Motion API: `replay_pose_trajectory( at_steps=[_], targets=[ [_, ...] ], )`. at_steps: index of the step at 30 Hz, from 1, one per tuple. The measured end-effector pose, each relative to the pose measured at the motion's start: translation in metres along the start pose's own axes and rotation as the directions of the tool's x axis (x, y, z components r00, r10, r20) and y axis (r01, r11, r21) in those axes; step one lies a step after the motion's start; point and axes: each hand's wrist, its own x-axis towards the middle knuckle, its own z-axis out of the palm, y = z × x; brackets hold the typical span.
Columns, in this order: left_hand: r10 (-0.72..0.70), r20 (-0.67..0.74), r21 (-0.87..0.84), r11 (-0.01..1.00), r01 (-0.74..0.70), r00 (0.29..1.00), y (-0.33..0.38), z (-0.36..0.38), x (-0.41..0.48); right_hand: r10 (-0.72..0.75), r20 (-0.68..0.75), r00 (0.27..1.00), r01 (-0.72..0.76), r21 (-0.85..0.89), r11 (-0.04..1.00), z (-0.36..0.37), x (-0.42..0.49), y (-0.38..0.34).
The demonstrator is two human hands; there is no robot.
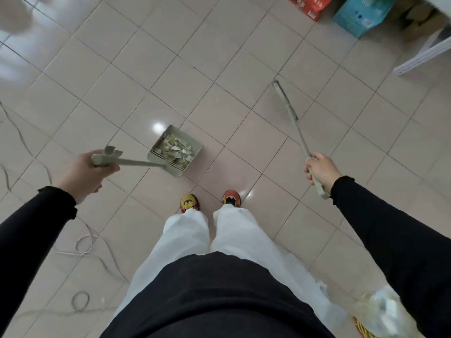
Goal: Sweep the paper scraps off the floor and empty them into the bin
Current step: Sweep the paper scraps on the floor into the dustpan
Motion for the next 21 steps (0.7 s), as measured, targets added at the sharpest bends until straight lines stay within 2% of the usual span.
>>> replay_pose_trajectory(
  at_steps=[4,6,9,13,14,16,18,21],
  targets=[
    [0.016,0.088,0.119,0.993,-0.027,0.996,0.005,0.023,-0.001,0.075,-0.082,0.994,-0.075,0.007,0.997,0.000,0.024,0.020],
    [0.012,0.135,0.180,0.983,-0.037,0.991,0.008,0.035,0.001,0.116,-0.078,0.990,-0.116,0.011,0.993,0.007,0.033,0.027],
    [0.015,0.204,0.222,0.973,-0.061,0.979,0.016,0.056,0.004,0.100,-0.057,0.993,-0.109,-0.191,0.976,0.033,0.022,0.029],
    [0.029,0.207,0.237,0.968,-0.079,0.978,0.034,0.079,0.002,0.093,0.089,0.992,-0.056,-0.347,0.936,0.097,-0.035,0.049],
    [0.034,0.216,0.249,0.964,-0.089,0.976,0.038,0.083,0.001,0.081,0.124,0.989,-0.041,-0.295,0.955,0.112,-0.052,0.060],
    [0.036,0.236,0.282,0.954,-0.103,0.971,0.041,0.088,-0.001,0.108,0.196,0.975,-0.095,-0.073,0.993,0.136,-0.091,0.075],
    [0.039,0.246,0.312,0.943,-0.117,0.969,0.042,0.093,-0.003,0.126,0.295,0.947,-0.159,0.090,0.983,0.149,-0.124,0.084],
    [0.051,0.252,0.318,0.939,-0.133,0.966,0.041,0.096,-0.006,0.094,0.377,0.922,-0.178,0.195,0.964,0.146,-0.150,0.096]
  ],
)
